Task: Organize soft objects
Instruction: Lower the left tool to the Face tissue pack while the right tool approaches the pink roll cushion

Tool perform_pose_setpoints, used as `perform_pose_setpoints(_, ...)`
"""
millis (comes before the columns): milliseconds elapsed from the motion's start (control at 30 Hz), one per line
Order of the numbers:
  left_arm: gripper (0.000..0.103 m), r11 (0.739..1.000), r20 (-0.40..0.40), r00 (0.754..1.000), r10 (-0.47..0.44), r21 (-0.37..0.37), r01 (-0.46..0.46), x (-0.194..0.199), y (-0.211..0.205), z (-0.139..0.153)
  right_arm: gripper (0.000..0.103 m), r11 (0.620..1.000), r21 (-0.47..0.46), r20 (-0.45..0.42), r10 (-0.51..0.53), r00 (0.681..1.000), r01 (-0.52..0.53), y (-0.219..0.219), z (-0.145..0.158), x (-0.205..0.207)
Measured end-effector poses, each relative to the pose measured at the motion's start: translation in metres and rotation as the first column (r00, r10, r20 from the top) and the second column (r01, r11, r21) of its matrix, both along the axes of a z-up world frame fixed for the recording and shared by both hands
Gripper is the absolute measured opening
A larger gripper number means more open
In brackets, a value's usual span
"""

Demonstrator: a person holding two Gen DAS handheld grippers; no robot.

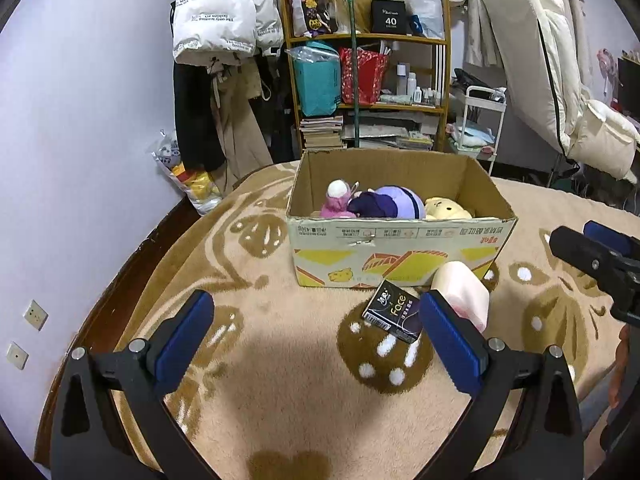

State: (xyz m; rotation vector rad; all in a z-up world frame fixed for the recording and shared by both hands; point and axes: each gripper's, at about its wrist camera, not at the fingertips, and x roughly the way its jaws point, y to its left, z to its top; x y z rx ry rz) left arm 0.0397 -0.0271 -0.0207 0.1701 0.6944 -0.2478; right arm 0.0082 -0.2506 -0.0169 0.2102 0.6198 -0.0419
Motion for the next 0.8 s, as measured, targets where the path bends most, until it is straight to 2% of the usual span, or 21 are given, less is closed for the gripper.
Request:
perform_pose_setpoints(200, 0.101, 1.000, -0.011, 1.000, -0.012, 0.022, 0.013, 0.004, -0.008, -0.007, 0.103, 0.999, 0.032, -0.012, -0.018, 1.000, 0.018, -0.008, -0.007, 0.008)
perform_pose_setpoints(600, 0.101, 0.997, -0.061, 0.998, -0.007, 0.080, 0.012, 0.024, -0.022, -0.029, 0.103, 1.000, 0.023, -0.036, -0.013, 0.999, 0.014, -0.007, -0.019, 0.029)
perform_pose_setpoints(800, 0.101, 0.995, -0.094, 0.995, -0.022, 0.098, 0.032, 0.036, -0.030, -0.043, 0.103, 1.000, 0.028, -0.077, -0.004, 0.997, 0.007, -0.006, -0.033, 0.041)
